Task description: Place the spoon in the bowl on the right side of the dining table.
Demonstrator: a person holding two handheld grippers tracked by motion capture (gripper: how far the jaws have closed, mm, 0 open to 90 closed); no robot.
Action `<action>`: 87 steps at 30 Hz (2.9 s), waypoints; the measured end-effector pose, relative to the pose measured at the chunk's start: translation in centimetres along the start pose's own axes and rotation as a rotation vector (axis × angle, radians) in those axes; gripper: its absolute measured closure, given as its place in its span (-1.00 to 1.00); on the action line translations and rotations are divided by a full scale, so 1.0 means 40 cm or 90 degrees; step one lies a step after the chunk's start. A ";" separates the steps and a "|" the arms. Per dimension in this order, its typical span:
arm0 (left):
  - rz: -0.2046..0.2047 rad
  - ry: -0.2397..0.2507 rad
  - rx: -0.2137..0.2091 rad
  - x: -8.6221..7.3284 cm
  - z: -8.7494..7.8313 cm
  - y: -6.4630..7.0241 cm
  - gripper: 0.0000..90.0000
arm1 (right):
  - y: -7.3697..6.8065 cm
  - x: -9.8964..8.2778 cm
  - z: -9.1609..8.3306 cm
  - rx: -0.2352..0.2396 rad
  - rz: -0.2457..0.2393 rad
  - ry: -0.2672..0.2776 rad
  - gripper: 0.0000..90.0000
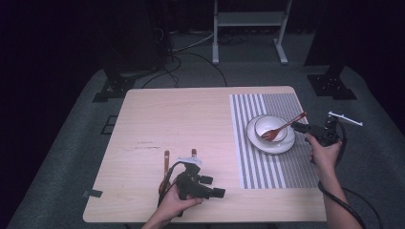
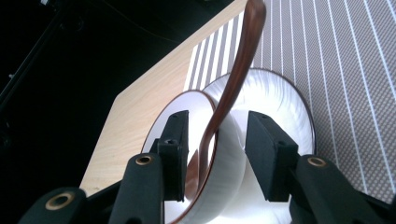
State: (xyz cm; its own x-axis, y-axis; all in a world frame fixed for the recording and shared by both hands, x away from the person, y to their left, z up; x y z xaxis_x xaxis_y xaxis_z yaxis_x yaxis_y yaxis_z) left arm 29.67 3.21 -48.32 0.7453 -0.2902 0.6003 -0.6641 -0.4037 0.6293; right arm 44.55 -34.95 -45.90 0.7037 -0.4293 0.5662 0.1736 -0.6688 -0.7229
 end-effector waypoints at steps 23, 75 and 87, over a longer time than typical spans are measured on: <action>0.001 -0.002 0.001 -0.001 0.002 -0.001 -0.84 | -0.036 -0.077 -0.025 0.035 -0.031 -0.033 0.27; -0.001 0.000 0.004 0.000 -0.002 -0.002 -0.83 | -0.077 -0.242 -0.041 0.076 -0.050 -0.081 0.15; 0.001 0.000 0.006 0.000 -0.004 -0.003 -0.83 | -0.092 -0.275 -0.038 0.089 -0.056 -0.092 0.13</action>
State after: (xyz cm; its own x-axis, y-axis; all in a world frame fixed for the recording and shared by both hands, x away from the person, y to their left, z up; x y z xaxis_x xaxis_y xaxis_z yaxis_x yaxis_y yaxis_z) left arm 29.75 3.42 -48.32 0.7447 -0.2904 0.6009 -0.6642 -0.4112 0.6243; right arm 35.12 -28.67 -48.86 0.7708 -0.2750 0.5747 0.3260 -0.6048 -0.7266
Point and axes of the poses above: each handheld gripper's, and its own axes: z roughly forward along the jaws, x roughly out of its top, y roughly to its right, the point moved 6 cm from there along z, roughly forward along the jaws, and after that the axes turned 3 degrees about -z, right-handed, at the moved point
